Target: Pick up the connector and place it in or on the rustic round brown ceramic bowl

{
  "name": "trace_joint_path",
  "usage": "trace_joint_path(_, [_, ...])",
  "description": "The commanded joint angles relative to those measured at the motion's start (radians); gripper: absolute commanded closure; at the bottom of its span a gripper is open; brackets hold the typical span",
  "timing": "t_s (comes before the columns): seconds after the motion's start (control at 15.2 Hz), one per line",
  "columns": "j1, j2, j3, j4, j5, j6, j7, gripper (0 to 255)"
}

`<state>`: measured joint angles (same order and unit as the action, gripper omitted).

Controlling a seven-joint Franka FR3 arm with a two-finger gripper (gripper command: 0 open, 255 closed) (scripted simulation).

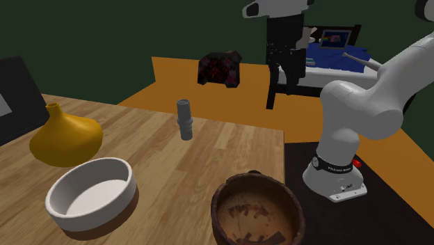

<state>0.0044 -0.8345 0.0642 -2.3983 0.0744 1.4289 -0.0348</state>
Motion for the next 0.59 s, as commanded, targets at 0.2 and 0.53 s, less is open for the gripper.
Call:
trace_joint_path(0.2, [-0.016,0.1,-0.024,0.028,-0.027,0.071,-0.031,0])
trace_joint_path(0.53, [-0.04,0.276,-0.061,0.099,-0.062,0.175,-0.076,0])
